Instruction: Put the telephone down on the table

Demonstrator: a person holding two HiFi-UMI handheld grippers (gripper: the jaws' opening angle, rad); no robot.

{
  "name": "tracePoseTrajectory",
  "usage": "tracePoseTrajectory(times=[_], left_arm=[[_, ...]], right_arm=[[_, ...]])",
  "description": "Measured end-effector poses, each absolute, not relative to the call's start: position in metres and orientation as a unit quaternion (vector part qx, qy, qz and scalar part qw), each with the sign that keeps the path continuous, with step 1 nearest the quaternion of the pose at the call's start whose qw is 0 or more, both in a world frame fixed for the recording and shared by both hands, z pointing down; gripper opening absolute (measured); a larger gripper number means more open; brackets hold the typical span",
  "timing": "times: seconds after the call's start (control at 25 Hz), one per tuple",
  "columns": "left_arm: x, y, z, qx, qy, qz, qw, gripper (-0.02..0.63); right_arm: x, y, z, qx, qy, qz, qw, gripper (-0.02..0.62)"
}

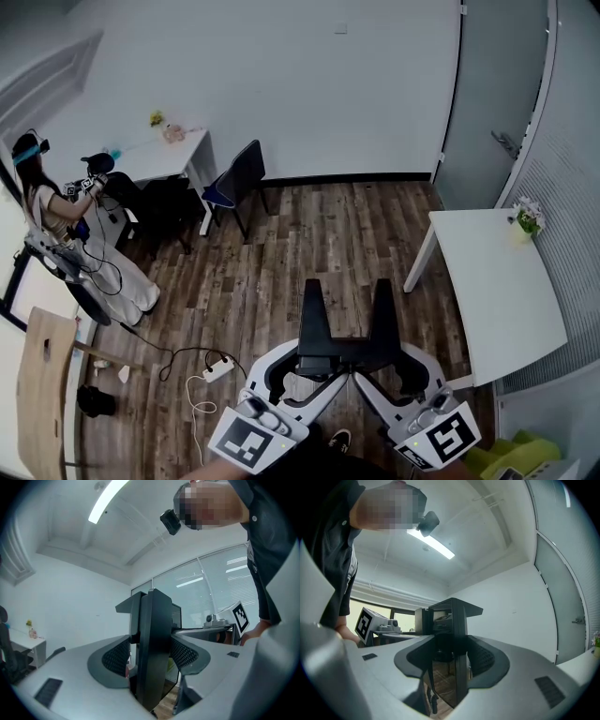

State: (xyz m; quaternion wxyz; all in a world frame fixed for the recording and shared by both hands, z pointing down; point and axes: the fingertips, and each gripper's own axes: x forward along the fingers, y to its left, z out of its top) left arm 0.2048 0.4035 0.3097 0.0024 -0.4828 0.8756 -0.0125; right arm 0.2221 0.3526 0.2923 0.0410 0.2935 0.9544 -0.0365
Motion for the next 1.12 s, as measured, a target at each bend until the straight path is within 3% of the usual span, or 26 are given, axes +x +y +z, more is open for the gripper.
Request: tracePoseTrajectory(times=[1.12], left_arm=[[-0.018, 0.397, 0.315, -0.574, 0.819, 0.003, 0.009, 0.272]], right_arm=[[0.009, 0.352, 0.295, 0.191, 0.981, -0.024, 0.034, 0.233]])
